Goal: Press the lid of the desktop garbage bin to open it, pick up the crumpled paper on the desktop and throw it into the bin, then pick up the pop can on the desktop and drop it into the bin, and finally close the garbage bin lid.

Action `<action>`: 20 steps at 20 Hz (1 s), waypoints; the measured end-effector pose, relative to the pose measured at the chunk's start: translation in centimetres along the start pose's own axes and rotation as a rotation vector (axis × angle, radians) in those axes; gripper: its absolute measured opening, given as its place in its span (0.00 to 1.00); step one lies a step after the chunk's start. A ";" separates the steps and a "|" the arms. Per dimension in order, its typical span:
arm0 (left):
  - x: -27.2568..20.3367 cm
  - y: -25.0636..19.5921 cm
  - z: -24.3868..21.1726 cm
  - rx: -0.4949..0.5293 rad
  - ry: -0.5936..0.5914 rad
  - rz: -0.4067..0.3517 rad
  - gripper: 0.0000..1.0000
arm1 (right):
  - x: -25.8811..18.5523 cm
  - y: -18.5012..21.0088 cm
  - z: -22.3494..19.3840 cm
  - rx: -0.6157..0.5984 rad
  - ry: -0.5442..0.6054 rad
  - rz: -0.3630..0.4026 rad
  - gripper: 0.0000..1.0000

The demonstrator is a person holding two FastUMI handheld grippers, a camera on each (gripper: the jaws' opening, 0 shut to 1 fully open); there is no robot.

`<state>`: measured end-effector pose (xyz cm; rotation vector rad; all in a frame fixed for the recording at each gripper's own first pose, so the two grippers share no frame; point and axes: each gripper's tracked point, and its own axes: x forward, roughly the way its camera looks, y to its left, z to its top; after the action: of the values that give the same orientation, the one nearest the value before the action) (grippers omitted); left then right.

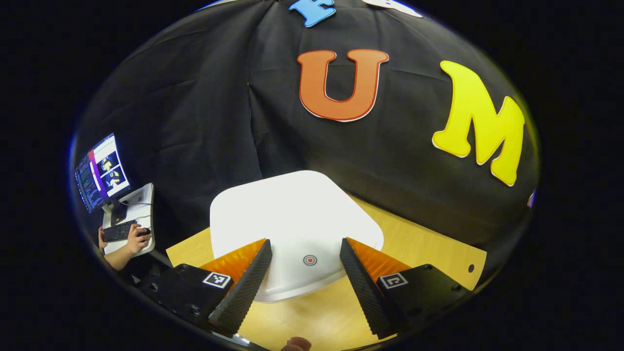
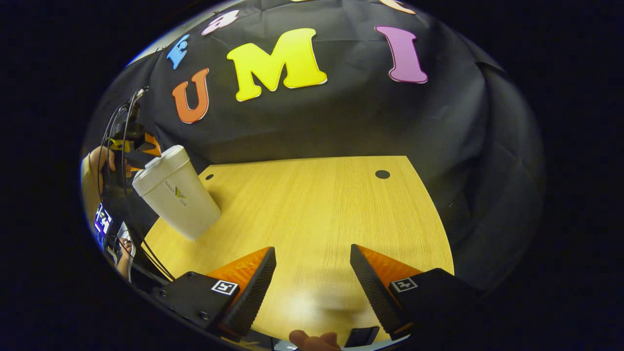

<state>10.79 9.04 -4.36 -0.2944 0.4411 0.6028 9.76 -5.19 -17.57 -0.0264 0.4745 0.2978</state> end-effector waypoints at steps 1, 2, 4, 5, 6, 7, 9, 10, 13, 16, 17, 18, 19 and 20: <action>-0.4 0.5 -0.1 0.006 -0.003 -0.013 0.95 | -0.2 0.9 0.7 0.001 -0.011 0.004 0.94; -0.9 0.9 -0.2 0.019 -0.004 -0.027 0.95 | -0.2 1.7 1.3 0.002 -0.022 0.006 0.94; -2.0 1.6 -0.7 0.041 -0.007 -0.057 0.95 | -0.6 3.5 2.8 0.000 -0.046 0.016 0.94; -2.6 1.7 -0.8 0.047 -0.012 -0.077 0.95 | -0.9 4.4 3.8 -0.004 -0.065 0.018 0.98; -3.2 1.8 -0.8 0.045 -0.027 -0.094 0.95 | -1.1 5.1 4.7 -0.006 -0.086 0.018 0.98; -3.9 1.8 -0.8 0.045 -0.043 -0.117 0.95 | -1.3 5.9 5.7 -0.009 -0.106 0.020 0.98; -5.4 1.7 -0.5 0.057 -0.073 -0.161 0.95 | -1.9 8.0 7.0 0.000 -0.127 0.065 0.94; -6.3 1.5 -0.4 0.069 -0.089 -0.189 0.95 | -2.1 8.5 7.8 -0.007 -0.142 0.062 0.94; -8.4 1.2 -0.2 0.125 -0.155 -0.247 0.95 | -3.2 9.6 9.9 -0.045 -0.206 0.042 0.97; -10.0 -0.7 -0.7 0.147 -0.210 -0.336 0.95 | -4.7 10.4 11.5 -0.067 -0.278 0.005 0.98; -10.4 -1.1 -1.1 0.163 -0.222 -0.368 0.94 | -5.3 10.8 11.7 -0.076 -0.295 -0.002 0.94; -10.9 -1.6 -1.8 0.183 -0.227 -0.386 0.94 | -5.9 11.1 12.0 -0.086 -0.314 -0.008 0.97; -11.3 -2.1 -2.9 0.208 -0.232 -0.407 0.95 | -6.4 11.1 12.3 -0.091 -0.338 -0.023 0.94; -11.5 -2.2 -3.8 0.232 -0.241 -0.429 0.94 | -6.9 11.0 12.5 -0.089 -0.355 -0.041 0.97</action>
<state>2.47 0.28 -1.82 -0.0870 0.2019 0.1609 6.33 4.63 -2.86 -0.0682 0.1085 0.2765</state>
